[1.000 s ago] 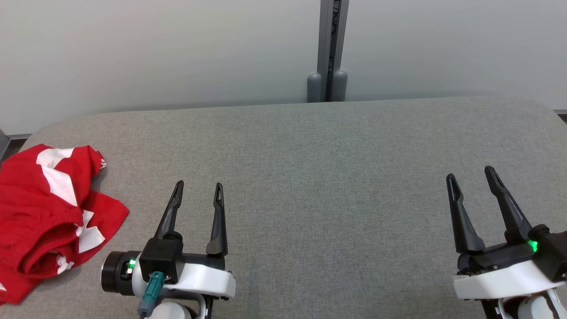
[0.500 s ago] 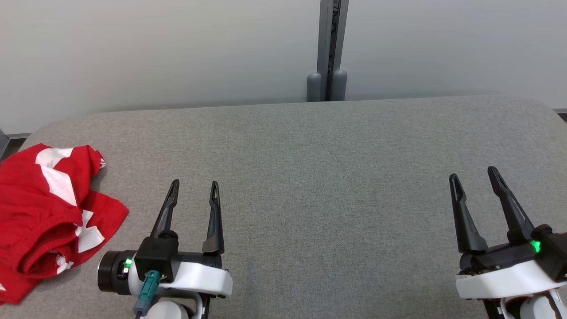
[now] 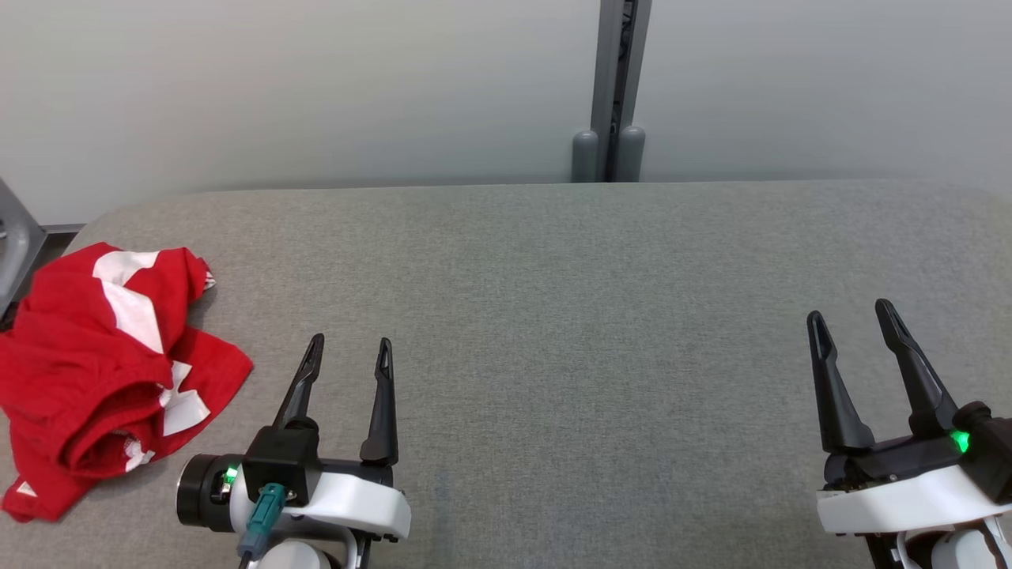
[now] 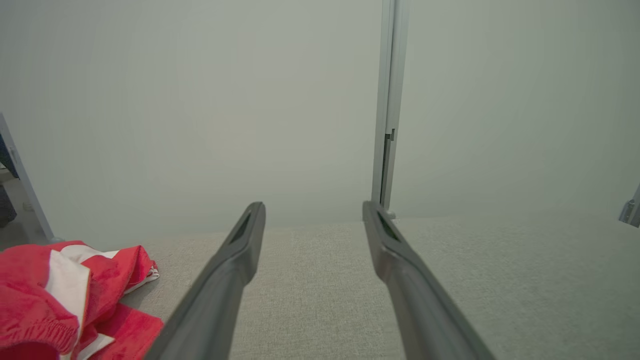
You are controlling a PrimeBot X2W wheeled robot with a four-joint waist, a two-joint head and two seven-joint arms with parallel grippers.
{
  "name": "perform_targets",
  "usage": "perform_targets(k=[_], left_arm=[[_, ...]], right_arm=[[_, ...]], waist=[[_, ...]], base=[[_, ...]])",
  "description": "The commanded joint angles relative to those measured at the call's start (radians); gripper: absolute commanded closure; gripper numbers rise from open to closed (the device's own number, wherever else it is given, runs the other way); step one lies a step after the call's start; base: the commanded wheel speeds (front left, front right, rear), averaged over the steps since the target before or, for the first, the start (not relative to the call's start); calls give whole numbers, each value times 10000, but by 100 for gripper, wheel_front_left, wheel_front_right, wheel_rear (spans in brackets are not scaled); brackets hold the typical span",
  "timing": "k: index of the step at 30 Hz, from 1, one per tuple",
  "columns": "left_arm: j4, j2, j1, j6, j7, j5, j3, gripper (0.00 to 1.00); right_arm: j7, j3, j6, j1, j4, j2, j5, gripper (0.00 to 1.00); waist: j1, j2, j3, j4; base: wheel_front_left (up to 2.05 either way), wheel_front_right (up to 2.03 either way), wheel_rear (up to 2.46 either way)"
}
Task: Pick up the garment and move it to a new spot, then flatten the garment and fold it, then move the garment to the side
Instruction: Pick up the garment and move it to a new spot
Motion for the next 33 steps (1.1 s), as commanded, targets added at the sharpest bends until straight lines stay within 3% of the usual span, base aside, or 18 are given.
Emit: perform_targets(k=[1,13,33], left_arm=[[33,48,-162,-43,-42,65,65,0],[-161,45,-87,-773,-32,389,599,0],[-96,42,214,-550,-32,425,1014,0]], right_arm=[[-49,-48,18,105,23,-29,70,0],[-49,-7,18,164,2,-120,271,0],[-49,-91,17,339,52,-108,470,0]], waist=[[0,0,-5,67],[0,0,22,842],[0,0,-21,3279]], base=[[0,0,0],[0,0,0],[0,0,0]])
